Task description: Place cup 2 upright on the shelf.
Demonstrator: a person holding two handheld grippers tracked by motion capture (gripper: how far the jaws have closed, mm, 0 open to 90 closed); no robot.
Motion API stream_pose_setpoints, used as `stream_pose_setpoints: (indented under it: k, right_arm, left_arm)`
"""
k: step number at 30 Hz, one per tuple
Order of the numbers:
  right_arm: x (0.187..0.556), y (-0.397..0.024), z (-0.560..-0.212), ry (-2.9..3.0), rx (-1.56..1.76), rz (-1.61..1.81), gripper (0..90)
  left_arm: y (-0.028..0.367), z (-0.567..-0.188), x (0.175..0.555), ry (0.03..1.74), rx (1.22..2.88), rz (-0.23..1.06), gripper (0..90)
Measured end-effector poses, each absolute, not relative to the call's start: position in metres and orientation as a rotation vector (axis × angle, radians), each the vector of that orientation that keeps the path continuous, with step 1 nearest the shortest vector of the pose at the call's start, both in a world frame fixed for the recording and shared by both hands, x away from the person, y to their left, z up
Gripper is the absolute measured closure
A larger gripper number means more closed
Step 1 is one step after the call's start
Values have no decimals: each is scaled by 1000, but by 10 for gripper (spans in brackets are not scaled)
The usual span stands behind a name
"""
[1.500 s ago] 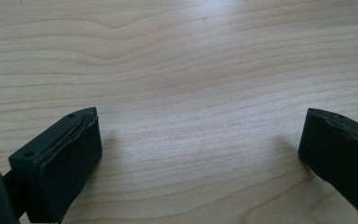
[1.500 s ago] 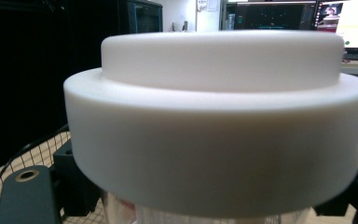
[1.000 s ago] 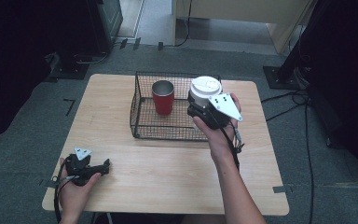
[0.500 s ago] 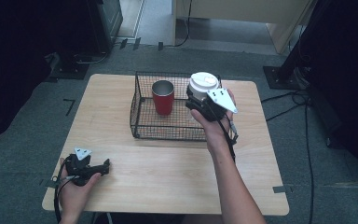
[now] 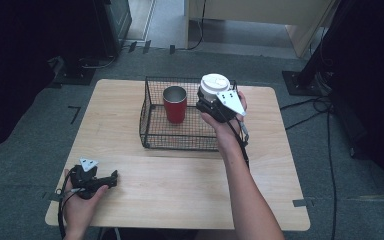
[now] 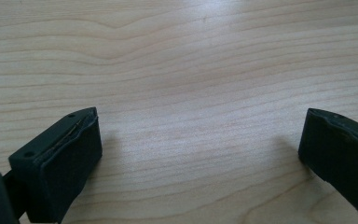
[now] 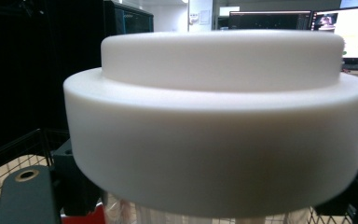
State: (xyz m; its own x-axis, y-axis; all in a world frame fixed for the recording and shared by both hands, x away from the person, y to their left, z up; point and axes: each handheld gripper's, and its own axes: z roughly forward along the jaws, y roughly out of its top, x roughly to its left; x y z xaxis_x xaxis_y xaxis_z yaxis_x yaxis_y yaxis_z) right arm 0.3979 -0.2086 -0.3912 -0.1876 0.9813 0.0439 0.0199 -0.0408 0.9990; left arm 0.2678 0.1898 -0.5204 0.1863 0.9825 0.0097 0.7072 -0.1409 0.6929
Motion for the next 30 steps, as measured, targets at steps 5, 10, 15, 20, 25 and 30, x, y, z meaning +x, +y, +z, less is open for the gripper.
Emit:
stream_pose_setpoints:
  k: [5,10,15,20,25,30]
  right_arm:
    - [409,-206,-397,1326,1181,1370,160]
    - [418,-204,-405,1321,1216,1366,160]
    - [427,-204,-415,1327,1245,1329,160]
    - [436,-206,-423,1303,1287,1329,160]
    - [442,-205,-434,1336,1302,1282,159]
    - [446,-202,-442,1379,1298,1252,159]
  left_arm:
    - [190,-520,268,1578,1918,646,0]
    - [190,-520,268,1578,1918,647,0]
    - [190,-520,268,1578,1916,646,0]
    - [190,-520,268,1578,1915,647,0]
    - [190,-520,268,1578,1916,647,0]
    - [190,-520,268,1578,1916,647,0]
